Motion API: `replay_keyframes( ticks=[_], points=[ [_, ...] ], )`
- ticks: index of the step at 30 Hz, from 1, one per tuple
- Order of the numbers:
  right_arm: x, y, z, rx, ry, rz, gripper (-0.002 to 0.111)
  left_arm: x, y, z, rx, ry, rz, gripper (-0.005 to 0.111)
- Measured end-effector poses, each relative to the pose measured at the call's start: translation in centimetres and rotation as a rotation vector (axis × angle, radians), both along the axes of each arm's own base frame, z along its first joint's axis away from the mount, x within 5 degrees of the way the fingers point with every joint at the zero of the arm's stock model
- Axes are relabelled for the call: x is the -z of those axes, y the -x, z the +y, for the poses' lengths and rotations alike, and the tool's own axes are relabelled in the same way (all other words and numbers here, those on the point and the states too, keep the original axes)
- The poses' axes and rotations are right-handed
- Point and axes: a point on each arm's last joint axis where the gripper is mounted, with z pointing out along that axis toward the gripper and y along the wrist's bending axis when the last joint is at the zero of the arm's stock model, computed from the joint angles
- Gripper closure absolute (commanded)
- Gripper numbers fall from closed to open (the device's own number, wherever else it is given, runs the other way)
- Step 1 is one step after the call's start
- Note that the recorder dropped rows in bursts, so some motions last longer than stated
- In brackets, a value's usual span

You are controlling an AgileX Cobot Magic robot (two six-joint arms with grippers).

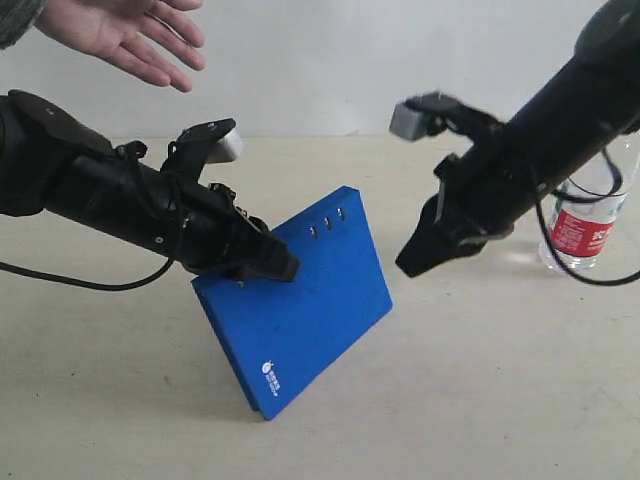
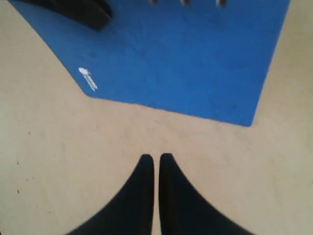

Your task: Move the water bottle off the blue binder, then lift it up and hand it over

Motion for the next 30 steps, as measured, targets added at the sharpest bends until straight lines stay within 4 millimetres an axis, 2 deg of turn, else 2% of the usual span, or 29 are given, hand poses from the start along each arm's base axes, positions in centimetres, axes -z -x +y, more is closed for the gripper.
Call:
replay_keyframes(
  ticks=[4, 8, 10, 13, 18, 20, 25, 30],
  points=[
    [-5.8, 2.2, -0.4, 0.017, -0.022, -0.222, 0.108, -0.8, 0.3, 0.2, 0.014, -0.022, -0.057, 0.101],
    [-12.1, 5.8, -1.2, 0.065, -0.043, -0.506, 0.108, -2.8, 0.3, 1.3, 0.006, -0.079, -0.2, 0.101],
    [-14.5, 8.0, -1.8, 0.1, -0.055, -0.637, 0.108, -4.3, 0.3, 1.9, -0.018, -0.104, -0.274, 0.101],
    [-16.3, 11.0, -2.5, 0.155, -0.073, -0.774, 0.108, -6.1, 0.6, 2.5, -0.032, -0.14, -0.366, 0.101],
    [-15.9, 16.1, -3.9, 0.305, -0.121, -0.888, 0.108, -7.7, 1.8, 2.1, 0.003, -0.199, -0.494, 0.101],
    [-14.6, 17.8, -4.6, 0.38, -0.134, -0.896, 0.108, -7.9, 2.1, 1.8, 0.015, -0.215, -0.516, 0.101],
    [-9.4, 21.9, -6.0, 0.547, -0.15, -0.821, 0.108, -7.9, 2.1, 2.0, 0.054, -0.296, -0.579, 0.101],
    [-6.3, 24.6, -6.9, 0.641, -0.166, -0.819, 0.108, -7.9, 1.9, 2.8, 0.156, -0.435, -0.689, 0.101]
  ],
)
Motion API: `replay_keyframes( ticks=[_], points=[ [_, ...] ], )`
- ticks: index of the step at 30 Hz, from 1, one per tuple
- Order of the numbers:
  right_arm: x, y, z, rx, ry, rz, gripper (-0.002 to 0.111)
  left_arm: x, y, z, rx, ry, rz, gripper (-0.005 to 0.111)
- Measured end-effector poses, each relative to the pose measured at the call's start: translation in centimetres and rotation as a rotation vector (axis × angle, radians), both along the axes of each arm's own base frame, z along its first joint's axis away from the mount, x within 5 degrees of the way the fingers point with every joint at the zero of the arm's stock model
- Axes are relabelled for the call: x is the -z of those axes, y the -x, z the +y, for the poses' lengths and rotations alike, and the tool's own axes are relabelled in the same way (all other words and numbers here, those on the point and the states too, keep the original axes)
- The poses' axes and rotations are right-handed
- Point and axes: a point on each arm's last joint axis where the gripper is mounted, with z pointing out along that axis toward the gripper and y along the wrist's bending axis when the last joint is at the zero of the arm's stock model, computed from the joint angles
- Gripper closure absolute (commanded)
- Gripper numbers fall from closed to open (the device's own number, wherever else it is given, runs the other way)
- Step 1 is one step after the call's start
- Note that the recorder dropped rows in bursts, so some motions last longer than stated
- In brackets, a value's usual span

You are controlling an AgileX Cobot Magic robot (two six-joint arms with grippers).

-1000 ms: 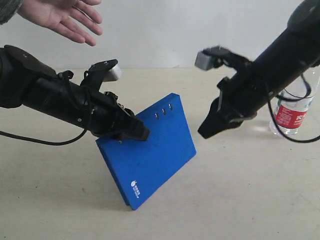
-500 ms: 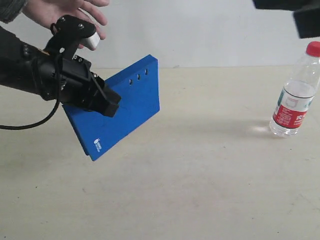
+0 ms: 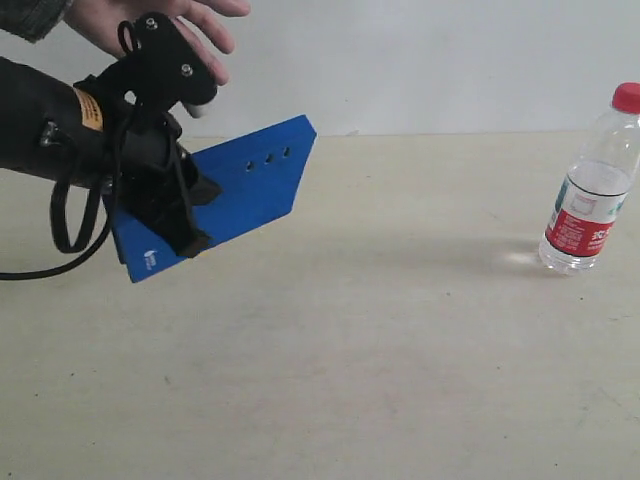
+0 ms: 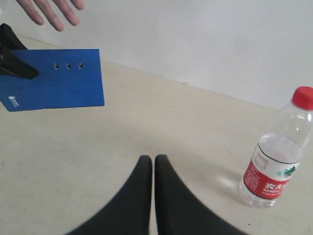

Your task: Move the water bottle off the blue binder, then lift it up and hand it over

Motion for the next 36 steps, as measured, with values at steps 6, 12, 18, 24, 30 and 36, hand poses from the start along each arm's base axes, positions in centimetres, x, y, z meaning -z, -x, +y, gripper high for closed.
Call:
replay_keyframes(
  ticks=[6, 12, 18, 24, 30, 36],
  points=[
    [0.3, 1.2, -0.3, 0.014, -0.023, -0.042, 0.108, 0.2, -0.6, 1.8, 0.07, -0.259, -0.085, 0.101],
    [0.3, 1.2, -0.4, 0.024, 0.003, -0.049, 0.108, 0.9, -1.2, 4.9, -0.023, -0.424, 0.017, 0.101],
    [0.4, 1.2, -0.6, 0.035, 0.045, -0.055, 0.108, 1.3, 0.1, 6.3, -0.111, -0.425, 0.105, 0.101],
    [0.4, 1.1, -0.8, 0.046, 0.089, -0.061, 0.108, -0.3, 2.1, 6.5, -0.171, -0.227, 0.114, 0.101],
    [0.5, 1.1, -0.9, 0.054, 0.121, -0.064, 0.108, -4.2, 4.6, 6.3, -0.258, 0.173, 0.112, 0.101],
    [1.0, 1.2, -1.1, 0.054, 0.171, -0.019, 0.108, -5.6, 6.4, 6.9, -0.383, 0.523, 0.114, 0.101]
  ],
)
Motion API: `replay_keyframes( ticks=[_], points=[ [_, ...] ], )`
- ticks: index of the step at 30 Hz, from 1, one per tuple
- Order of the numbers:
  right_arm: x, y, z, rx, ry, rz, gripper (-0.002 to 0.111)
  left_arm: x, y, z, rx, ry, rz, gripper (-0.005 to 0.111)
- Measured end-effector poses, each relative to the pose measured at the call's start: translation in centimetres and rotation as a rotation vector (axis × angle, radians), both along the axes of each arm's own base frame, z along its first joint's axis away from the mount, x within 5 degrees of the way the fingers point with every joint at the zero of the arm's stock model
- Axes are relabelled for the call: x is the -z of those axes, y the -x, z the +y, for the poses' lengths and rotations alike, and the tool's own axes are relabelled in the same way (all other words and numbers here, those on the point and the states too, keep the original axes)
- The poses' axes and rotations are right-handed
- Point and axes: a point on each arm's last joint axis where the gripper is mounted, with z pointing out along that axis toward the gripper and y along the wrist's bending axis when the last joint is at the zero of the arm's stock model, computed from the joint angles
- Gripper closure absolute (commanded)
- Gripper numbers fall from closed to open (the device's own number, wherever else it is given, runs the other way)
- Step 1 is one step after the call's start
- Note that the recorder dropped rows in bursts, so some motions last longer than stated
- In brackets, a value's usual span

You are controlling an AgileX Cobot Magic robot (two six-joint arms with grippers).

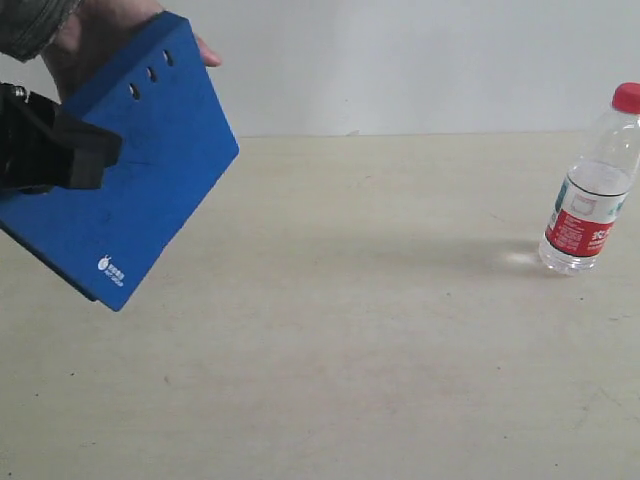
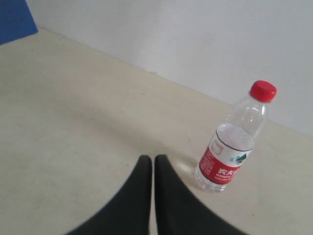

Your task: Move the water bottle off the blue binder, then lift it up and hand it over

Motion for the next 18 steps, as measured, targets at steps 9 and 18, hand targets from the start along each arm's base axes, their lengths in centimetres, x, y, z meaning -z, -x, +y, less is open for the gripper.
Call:
replay_keyframes(
  ticks=[9, 18],
  points=[
    [0.4, 0.1, -0.1, 0.001, 0.028, 0.036, 0.108, 2.9, 0.1, 0.2, -0.095, 0.137, 0.019, 0.101],
    [0.4, 0.1, -0.2, 0.005, 0.042, 0.034, 0.108, 3.4, -1.0, -0.3, -0.123, 0.198, -0.025, 0.101]
  ],
)
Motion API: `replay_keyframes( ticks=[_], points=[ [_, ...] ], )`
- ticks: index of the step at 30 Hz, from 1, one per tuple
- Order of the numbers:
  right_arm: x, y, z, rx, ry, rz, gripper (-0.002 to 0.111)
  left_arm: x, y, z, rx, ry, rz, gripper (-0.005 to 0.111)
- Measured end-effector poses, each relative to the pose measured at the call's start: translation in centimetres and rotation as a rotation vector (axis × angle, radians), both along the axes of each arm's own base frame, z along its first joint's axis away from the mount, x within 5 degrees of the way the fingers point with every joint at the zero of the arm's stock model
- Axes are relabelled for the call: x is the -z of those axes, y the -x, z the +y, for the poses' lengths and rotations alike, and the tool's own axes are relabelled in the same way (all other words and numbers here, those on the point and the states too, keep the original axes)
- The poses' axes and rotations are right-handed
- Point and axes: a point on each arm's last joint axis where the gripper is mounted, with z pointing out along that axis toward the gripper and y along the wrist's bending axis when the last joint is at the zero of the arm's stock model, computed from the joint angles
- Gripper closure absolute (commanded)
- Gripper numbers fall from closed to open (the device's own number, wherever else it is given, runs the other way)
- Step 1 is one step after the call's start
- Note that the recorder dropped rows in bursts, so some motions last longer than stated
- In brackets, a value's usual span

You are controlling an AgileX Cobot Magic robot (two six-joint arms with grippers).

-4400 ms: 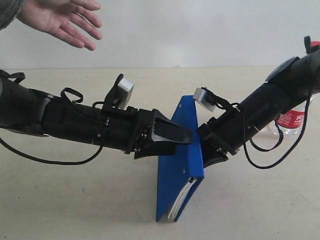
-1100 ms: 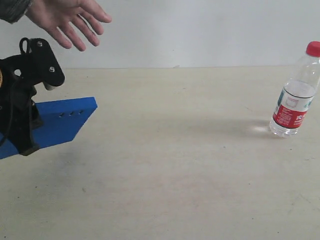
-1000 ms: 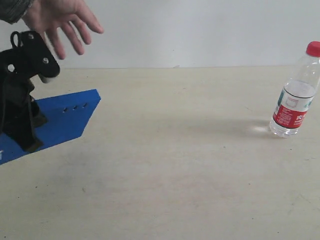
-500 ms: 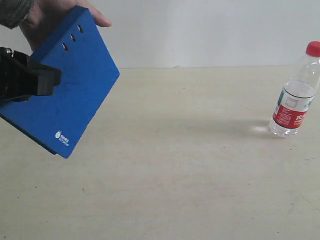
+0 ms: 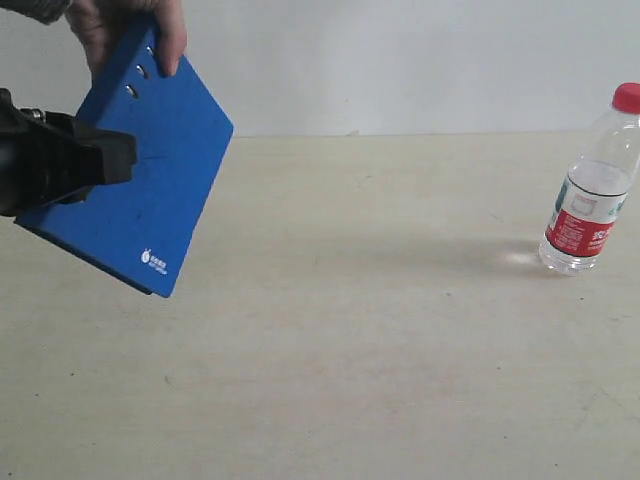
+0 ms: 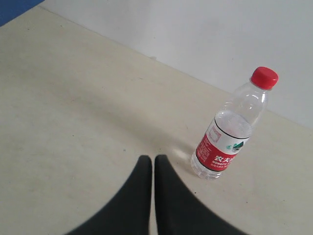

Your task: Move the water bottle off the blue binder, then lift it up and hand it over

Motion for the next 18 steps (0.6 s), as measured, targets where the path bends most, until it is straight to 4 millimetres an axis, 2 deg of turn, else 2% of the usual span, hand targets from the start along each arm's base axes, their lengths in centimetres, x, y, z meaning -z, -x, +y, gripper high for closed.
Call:
replay_keyframes(
  ticks=[5, 8, 11, 14, 16, 18],
  points=[
    [0.0, 0.0, 0.0, 0.002, 0.005, -0.001, 0.108, -0.1, 0.0, 0.0, 0.014, -0.024, -0.023, 0.1],
    [0.0, 0.0, 0.0, 0.002, 0.005, -0.001, 0.108, -0.1, 0.0, 0.0, 0.05, -0.089, -0.068, 0.091],
    [0.0, 0.0, 0.0, 0.002, 0.008, 0.0, 0.108, 0.2, -0.2, -0.1, 0.084, -0.154, -0.099, 0.07],
    [0.0, 0.0, 0.0, 0.002, 0.009, 0.001, 0.108, 1.1, -0.4, -0.3, 0.114, -0.217, -0.08, 0.042],
    [0.0, 0.0, 0.0, 0.002, 0.009, 0.001, 0.108, 1.7, -0.6, -0.4, 0.128, -0.247, -0.05, 0.03],
    [0.0, 0.0, 0.0, 0.002, 0.009, 0.001, 0.108, 2.2, -0.7, -0.5, 0.133, -0.262, -0.022, 0.026]
  ],
)
